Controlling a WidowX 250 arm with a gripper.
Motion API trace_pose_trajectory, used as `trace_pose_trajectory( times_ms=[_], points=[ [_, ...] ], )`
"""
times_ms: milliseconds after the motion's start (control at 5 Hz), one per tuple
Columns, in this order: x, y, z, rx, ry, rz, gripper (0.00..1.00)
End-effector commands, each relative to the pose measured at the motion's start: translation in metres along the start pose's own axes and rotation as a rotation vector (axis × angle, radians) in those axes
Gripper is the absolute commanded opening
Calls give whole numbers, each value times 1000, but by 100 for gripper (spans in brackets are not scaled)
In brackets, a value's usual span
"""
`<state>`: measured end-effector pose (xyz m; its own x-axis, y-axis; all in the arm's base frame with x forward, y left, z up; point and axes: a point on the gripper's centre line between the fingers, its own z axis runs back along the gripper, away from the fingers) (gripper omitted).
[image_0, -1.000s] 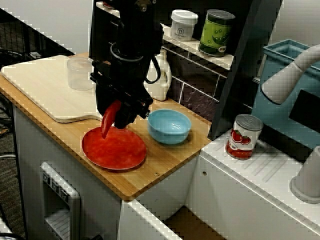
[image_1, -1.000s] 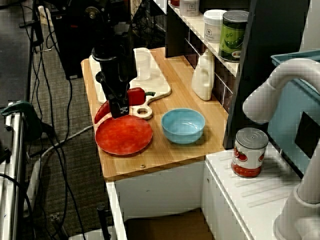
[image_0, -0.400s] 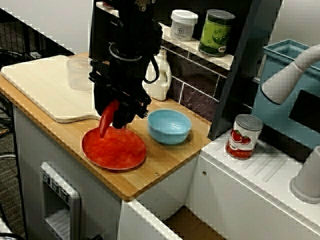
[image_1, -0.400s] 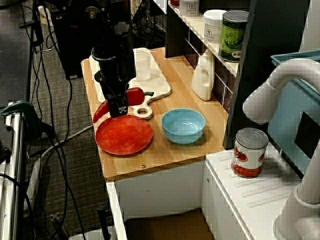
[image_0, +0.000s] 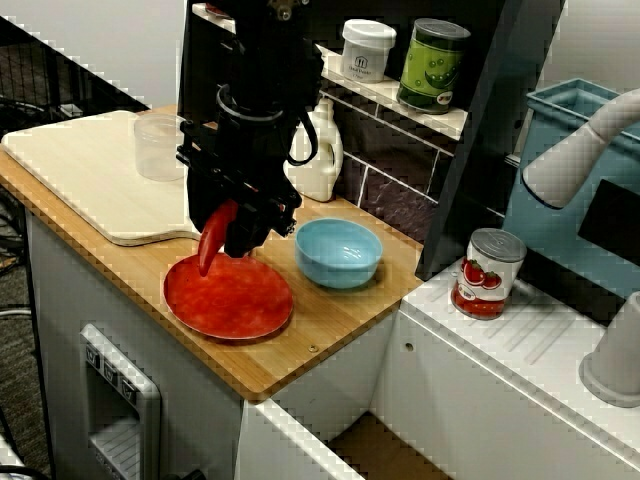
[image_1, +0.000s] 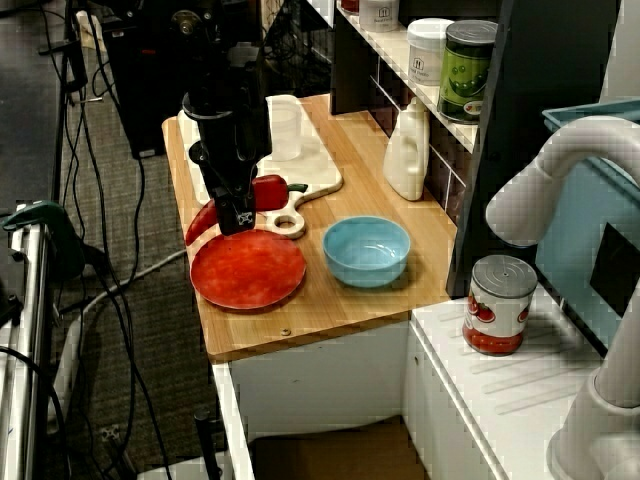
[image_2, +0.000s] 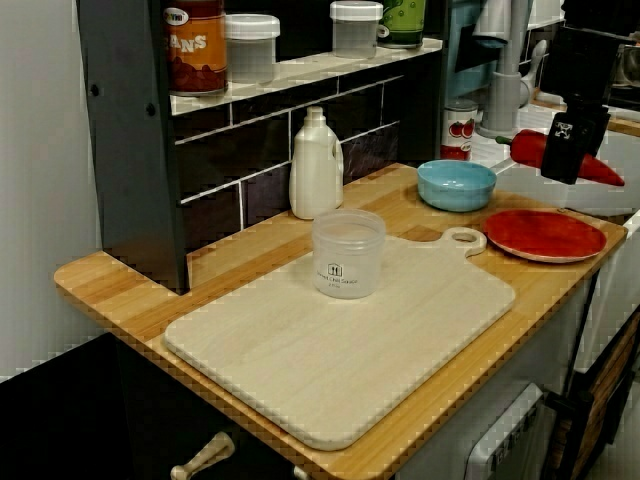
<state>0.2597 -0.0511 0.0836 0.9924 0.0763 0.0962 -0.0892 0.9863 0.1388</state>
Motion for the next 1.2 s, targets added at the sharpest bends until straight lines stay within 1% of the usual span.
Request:
trace_pose_trajectory(
  times_ms=[0,400,600,800,1000],
  points=[
    [10,11,2,-4,-22,8,0],
    [14,11,2,-2,-14,3,0],
    [15,10,2,2,-11,-1,45],
    [14,11,2,4,-11,-4,100],
    [13,11,2,5,-10,-7,100]
  ],
)
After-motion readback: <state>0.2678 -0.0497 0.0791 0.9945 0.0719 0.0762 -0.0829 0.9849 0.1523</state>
